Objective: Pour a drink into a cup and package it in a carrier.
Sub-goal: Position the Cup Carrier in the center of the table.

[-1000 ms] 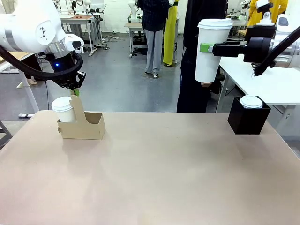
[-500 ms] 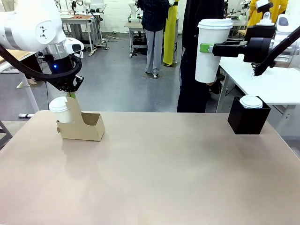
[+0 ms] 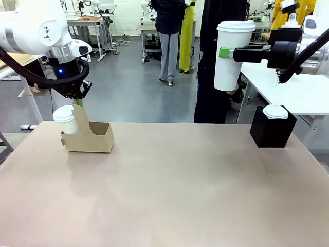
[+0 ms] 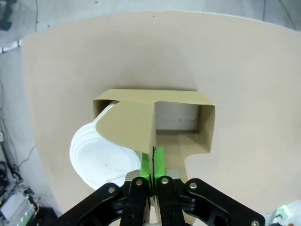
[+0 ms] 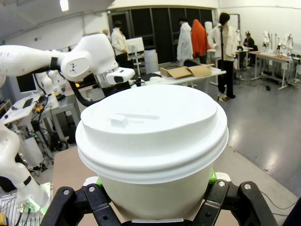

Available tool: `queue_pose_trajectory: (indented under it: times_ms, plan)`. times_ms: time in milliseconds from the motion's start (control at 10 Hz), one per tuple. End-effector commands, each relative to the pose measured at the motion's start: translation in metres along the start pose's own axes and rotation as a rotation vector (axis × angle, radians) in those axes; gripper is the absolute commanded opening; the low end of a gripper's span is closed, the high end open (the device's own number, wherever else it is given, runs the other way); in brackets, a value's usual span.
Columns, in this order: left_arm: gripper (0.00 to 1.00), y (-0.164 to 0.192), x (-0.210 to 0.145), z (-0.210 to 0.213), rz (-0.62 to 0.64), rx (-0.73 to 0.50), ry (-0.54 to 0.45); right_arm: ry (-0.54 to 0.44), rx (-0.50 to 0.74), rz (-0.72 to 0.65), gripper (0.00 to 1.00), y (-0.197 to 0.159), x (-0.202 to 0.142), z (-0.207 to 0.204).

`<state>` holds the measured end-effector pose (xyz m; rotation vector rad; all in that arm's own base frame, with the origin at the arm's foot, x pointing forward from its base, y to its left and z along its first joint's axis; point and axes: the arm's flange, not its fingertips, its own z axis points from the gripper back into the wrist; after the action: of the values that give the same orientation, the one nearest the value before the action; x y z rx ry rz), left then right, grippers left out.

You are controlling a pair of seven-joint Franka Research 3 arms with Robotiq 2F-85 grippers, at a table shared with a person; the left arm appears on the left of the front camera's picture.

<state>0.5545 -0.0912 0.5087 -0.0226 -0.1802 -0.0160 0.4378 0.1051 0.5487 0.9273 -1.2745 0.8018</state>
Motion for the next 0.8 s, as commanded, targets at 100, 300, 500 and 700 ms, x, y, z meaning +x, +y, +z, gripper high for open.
queue_pose_trajectory:
  times_ms: [100, 300, 500, 700]
  plan:
    - [0.00, -0.027, -0.027, 0.057, 0.056, -0.025, -0.019, -0.013, 0.001, 0.000, 0.80, -0.001, 0.006, -0.003]
    - [0.00, -0.070, -0.048, 0.085, 0.056, -0.075, 0.035, -0.013, 0.001, 0.000, 0.80, -0.001, 0.006, -0.003]
    - [0.00, -0.120, -0.070, 0.095, 0.086, -0.104, 0.094, -0.013, 0.001, 0.000, 0.80, -0.001, 0.006, -0.003]
    - [0.00, -0.176, -0.093, 0.088, 0.092, -0.087, 0.076, -0.013, 0.001, 0.000, 0.80, -0.001, 0.006, -0.003]
